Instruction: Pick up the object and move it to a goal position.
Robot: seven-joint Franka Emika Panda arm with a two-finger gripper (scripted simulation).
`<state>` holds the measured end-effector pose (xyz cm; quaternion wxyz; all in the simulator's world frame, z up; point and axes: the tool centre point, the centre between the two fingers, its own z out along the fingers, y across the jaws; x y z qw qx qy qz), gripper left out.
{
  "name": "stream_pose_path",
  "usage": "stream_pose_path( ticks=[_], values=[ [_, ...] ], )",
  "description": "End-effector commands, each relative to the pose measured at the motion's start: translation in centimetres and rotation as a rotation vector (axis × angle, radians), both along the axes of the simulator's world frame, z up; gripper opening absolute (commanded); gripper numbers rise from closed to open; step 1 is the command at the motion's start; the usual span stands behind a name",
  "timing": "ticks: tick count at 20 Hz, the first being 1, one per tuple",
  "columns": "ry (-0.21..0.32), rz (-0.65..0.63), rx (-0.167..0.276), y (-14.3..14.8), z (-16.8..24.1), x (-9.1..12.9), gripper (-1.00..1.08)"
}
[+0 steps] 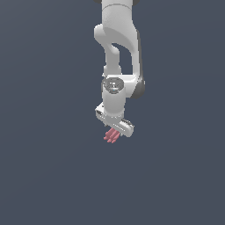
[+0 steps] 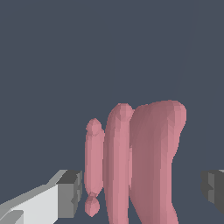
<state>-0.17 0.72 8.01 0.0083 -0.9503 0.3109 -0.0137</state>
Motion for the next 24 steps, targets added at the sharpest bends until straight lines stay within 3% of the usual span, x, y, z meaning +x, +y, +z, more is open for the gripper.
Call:
stream_pose_path(
  ticks=[1,15,24],
  values=[
    [0.031,-0.017,-0.007,-1.2,-1.6,-1.0,-1.0],
    [0.03,-0.016,-0.006,-0.6,-1.3,-1.0,-1.0],
    [0.03,-0.017,-0.007,4.8,0.2,-1.3,-1.0]
  ],
)
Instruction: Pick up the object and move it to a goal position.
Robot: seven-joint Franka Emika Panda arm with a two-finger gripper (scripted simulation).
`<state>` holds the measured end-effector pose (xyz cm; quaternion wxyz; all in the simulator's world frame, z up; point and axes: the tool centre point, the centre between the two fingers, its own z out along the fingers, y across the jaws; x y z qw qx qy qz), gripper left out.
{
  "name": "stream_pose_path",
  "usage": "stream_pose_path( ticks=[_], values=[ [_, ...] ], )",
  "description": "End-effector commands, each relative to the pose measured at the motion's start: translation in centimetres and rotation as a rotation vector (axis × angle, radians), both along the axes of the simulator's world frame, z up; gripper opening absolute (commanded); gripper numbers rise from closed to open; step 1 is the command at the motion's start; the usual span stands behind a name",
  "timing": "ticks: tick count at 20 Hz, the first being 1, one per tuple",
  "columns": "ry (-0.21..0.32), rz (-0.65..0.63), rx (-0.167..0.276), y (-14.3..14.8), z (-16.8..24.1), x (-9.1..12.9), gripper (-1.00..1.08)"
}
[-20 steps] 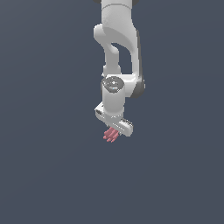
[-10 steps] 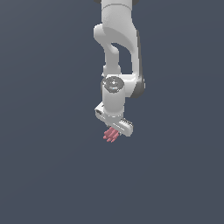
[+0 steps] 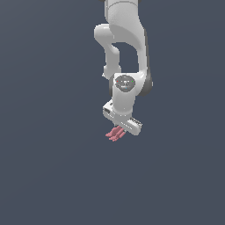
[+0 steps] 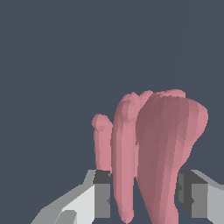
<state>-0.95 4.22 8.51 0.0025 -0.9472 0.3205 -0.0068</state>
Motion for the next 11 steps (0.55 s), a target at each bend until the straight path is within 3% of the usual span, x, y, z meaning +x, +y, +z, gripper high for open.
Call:
stream_pose_path(
  ticks=[1,6,11],
  values=[
    [0.014,0.003,-0.001,2.0,-0.1,-0.5,-1.0],
    [0.014,0.003,-0.001,4.2,0.5,-0.6,-1.0],
    [0.014,0.003,-0.001,4.7,0.6,-0.5,-1.0]
  ],
)
